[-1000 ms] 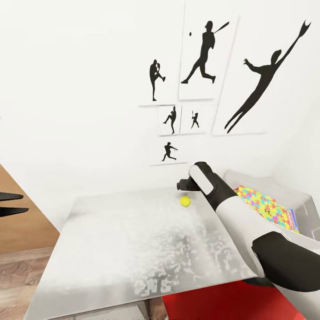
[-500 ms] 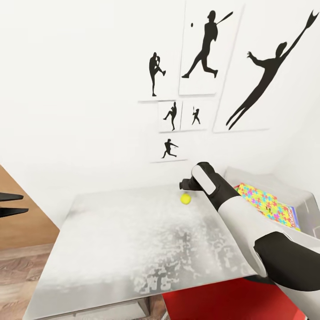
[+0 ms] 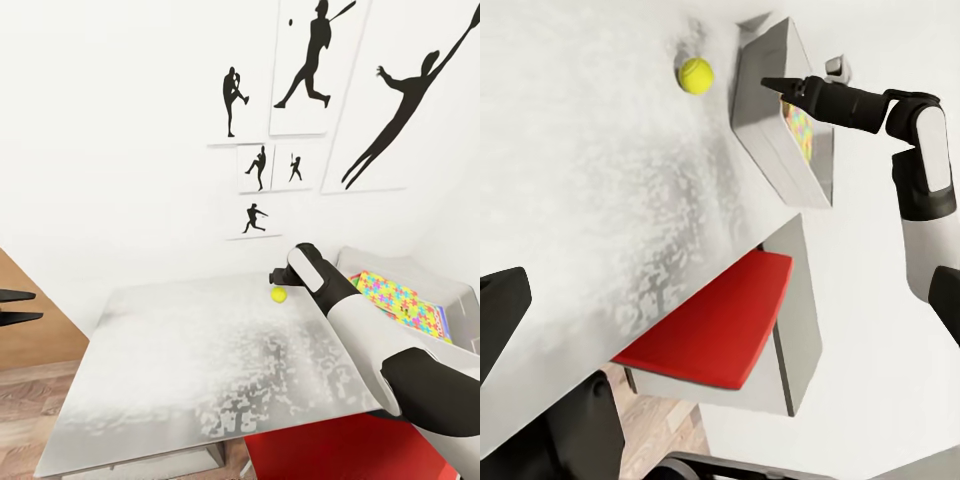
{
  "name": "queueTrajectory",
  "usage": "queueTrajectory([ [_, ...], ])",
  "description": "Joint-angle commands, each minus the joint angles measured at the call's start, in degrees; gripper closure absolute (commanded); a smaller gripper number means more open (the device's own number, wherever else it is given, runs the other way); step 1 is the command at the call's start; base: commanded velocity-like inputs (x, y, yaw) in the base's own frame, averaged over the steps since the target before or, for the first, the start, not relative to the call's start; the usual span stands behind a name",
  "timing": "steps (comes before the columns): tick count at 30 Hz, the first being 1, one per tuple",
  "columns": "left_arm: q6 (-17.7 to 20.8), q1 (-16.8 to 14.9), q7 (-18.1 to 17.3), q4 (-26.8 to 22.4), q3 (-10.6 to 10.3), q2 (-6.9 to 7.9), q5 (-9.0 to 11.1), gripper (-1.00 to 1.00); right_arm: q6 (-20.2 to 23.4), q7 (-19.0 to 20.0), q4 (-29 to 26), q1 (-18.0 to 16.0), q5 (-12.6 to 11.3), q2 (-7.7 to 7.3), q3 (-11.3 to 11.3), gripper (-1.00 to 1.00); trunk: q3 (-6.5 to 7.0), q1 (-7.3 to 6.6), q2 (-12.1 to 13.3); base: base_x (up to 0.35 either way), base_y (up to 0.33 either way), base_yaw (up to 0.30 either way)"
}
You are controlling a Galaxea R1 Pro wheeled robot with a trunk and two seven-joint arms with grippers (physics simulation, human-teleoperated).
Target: Put all the toys in the child's room - the three board games (two on the bed and one on the table), the two jigsaw puzzles on the table, and the tennis ball on the table - inside the toy box on the table in the child's room.
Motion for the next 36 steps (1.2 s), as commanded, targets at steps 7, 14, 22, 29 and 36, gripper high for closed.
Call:
queueTrajectory([
  [7,0.4,-0.3,-0.2,0.0,-0.4,0.05,0.2,-1.0,0.0,-0.6,0.0,-0.1,-0.6,-0.06,0.2,-1.0,-0.78,0.04,-0.1,0.0,0.0,0.0],
  [14,0.4,-0.3,-0.2,0.0,-0.4,0.05,0.2,-1.0,-0.5,-0.6,0.0,-0.1,-0.6,-0.11,0.1,-1.0,-1.44,0.04,-0.1,0.0,0.0,0.0],
  [22,0.4,-0.3,-0.2,0.0,-0.4,0.04,0.1,-1.0,-2.4,-0.6,-0.1,-0.5,-0.5,-0.21,0.0,-1.0,-2.19,0.04,-0.1,0.0,0.0,0.0],
  [29,0.4,-0.3,-0.2,0.0,-0.4,0.05,0.0,-1.0,-2.6,-0.6,-0.1,-2.3,-0.5,-1.25,0.0,-1.0,-2.84,0.04,-0.1,0.0,0.0,0.0],
  [36,0.4,-0.3,-0.2,0.0,-0.4,-0.13,0.1,-1.0,-2.6,-0.7,-0.1,-2.8,-0.5,-1.39,0.0,-1.0,-3.5,0.04,-0.1,0.0,0.0,0.0],
])
